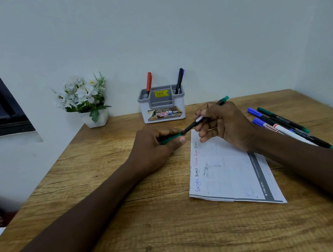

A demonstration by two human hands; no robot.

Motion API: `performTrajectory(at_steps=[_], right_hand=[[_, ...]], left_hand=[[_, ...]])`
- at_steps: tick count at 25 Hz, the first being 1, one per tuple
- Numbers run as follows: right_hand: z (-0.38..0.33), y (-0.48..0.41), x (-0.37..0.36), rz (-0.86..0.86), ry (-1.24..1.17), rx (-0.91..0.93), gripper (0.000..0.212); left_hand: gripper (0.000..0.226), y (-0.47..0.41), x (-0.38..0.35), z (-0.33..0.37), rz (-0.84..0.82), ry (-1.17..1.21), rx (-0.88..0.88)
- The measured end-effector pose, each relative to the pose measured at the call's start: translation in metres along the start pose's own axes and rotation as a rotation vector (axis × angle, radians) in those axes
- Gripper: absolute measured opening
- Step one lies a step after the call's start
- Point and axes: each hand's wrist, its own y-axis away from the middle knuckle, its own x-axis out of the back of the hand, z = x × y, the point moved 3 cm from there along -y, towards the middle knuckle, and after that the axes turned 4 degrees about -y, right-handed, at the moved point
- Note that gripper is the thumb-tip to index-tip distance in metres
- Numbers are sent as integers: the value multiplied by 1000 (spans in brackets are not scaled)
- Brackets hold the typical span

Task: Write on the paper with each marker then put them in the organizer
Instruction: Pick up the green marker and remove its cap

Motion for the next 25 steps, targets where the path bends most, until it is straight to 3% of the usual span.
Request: performTrajectory(at_steps=[2, 6, 12, 16, 18, 20, 23, 25], right_hand=[[1, 2, -2, -40, 28, -10, 6], [1, 3, -3, -105, 254, 36, 25], [1, 5, -4, -186, 385, 40, 11], [-14, -1, -12, -271, 1010, 336, 22], [-18, -2, -15, -258, 1391, 392, 33], [-19, -6, -16, -223, 1633, 389, 27], [-28, -14, -10, -178, 1428, 468, 18], [-43, -25, 2, -18, 1179, 497, 32]], left_hand=[[15, 1, 1, 1, 10, 35, -8], [12, 2, 2, 3, 69, 69, 16], [16, 3, 1, 6, 61, -6, -17], [25, 1, 4, 6, 105, -43, -34], [38, 0, 7, 4, 144, -14, -8], [51, 0, 9, 4, 170, 53, 14], [58, 2, 12, 3, 196, 141, 69], [46, 2, 11, 3, 172, 80, 44]])
